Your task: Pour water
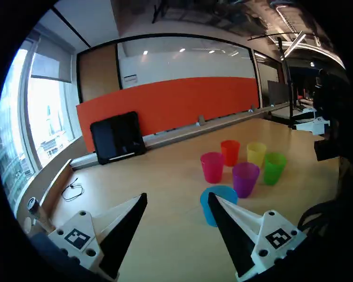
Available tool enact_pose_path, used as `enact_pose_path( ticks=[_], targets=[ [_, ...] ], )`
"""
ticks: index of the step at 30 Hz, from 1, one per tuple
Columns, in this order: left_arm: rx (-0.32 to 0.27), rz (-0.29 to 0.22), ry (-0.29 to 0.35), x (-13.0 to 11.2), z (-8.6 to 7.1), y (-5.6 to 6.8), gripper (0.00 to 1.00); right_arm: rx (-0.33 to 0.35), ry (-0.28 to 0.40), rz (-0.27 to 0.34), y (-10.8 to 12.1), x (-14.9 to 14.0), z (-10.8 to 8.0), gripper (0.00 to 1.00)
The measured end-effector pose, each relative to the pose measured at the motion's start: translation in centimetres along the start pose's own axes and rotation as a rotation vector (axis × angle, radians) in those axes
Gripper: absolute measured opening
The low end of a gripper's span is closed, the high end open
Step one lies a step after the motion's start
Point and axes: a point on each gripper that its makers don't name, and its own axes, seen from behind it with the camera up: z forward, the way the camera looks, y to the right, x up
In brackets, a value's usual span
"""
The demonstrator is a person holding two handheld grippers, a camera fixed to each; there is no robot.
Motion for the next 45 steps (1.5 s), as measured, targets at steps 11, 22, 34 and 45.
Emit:
enact_pose_path(
  ticks=[11, 22, 34, 45],
  targets=[
    [0.134, -0.032, 0.144, 3.3, -0.7, -2.6, 0.96, -0.179, 0.129, 0.061, 2.9, 2.9, 0.1, 0.99],
    [0.200, -0.091, 0.232, 4.6, -1.4, -2.9, 0.96, -0.359, 0.261, 0.130, 6.1, 5.1, -2.0, 1.00],
    [0.273, -0.156, 0.288, 5.0, -2.2, -4.4, 0.96, -0.470, 0.308, 0.116, 7.1, 5.5, -3.8, 0.99],
    [0.312, -0.157, 0.303, 3.7, -1.9, -4.3, 0.96, -0.483, 0.298, 0.126, 7.1, 4.9, -4.2, 0.99]
  ],
)
